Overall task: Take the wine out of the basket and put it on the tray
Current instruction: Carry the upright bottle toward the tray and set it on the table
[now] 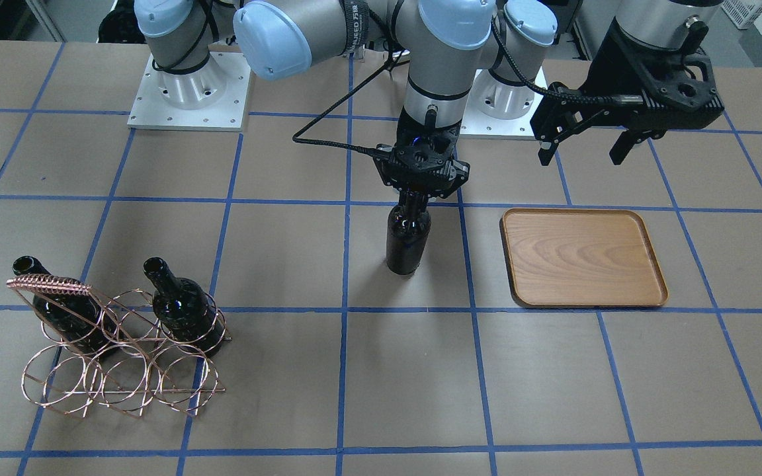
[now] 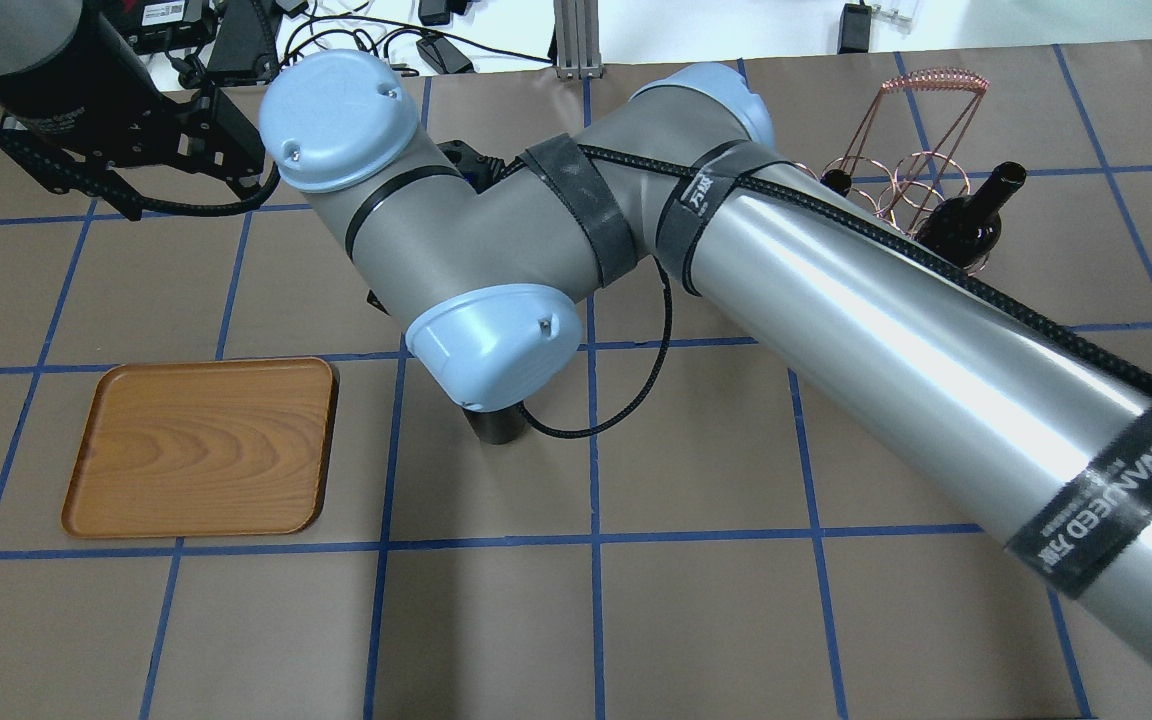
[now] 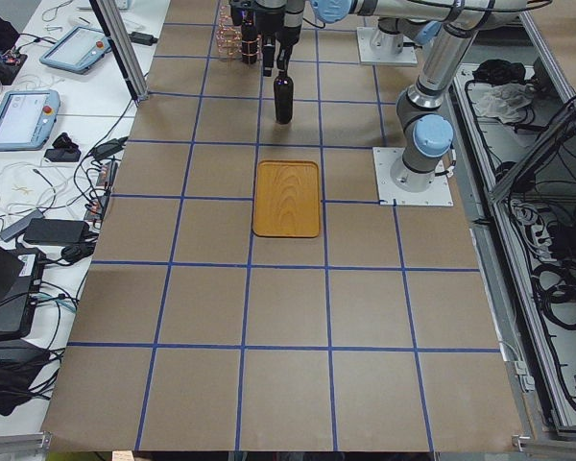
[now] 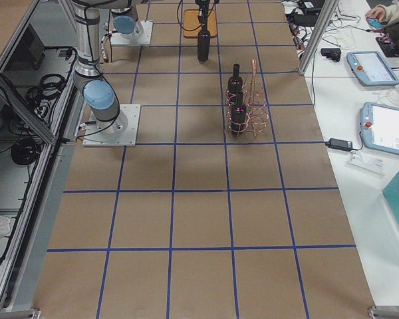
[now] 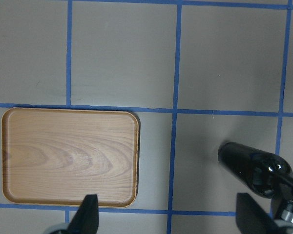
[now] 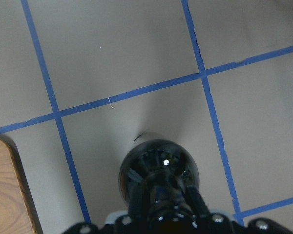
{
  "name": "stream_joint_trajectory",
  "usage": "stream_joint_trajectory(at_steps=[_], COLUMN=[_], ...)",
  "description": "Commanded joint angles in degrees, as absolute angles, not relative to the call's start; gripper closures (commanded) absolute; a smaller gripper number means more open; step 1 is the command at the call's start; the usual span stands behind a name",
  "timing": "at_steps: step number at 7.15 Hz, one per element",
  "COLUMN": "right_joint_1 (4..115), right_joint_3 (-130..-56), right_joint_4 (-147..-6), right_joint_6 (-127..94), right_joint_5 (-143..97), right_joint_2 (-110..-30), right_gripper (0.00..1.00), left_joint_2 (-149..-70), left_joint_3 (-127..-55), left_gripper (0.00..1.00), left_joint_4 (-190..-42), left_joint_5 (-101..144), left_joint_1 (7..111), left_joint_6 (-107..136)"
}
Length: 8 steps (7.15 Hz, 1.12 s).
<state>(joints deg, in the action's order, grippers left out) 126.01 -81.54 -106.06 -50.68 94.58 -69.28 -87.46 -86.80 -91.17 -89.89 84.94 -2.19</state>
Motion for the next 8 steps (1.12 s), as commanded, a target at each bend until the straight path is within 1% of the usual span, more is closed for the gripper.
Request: stream_joint_trajectory(at_steps=[1, 2, 4, 5, 7, 8], right_joint_1=[125.9, 126.0, 122.0, 117.4, 106.8, 102.2], right_joint_3=[-81.6, -81.6, -80.2, -80.1, -80.1, -80.1], right_joint_4=[-105.9, -105.8, -104.9, -103.5, -96.4, -93.0], right_joint_6=[-50.0, -50.4, -44.8, -37.9, -17.7, -11.1], right_joint_5=[96.8, 95.8, 95.7, 92.5, 91.7, 91.5], right_joint_2=[-69.3, -69.3, -72.0, -74.9, -81.4, -83.8], right_gripper=[0.13, 0.00, 0.00, 0.00, 0.00, 0.00], left_joint_2=[-87.5, -88.1, -89.5, -90.5, -93.5, -95.4], left_joint_3=[-86.7, -86.7, -86.6, -86.5, -86.6, -86.7], left_gripper=[0.00, 0.00, 0.00, 0.00, 0.00, 0.00], left_joint_4=[-91.3, -91.2, -90.8, -90.3, -88.3, -88.2], left_joint_5=[-89.9, -90.0, -89.2, -89.1, -89.3, -89.4], left_joint_1=[85.3, 85.4, 86.3, 88.8, 94.1, 97.1], left_joint_6=[-2.1, -1.7, 2.2, 7.6, 14.9, 17.2])
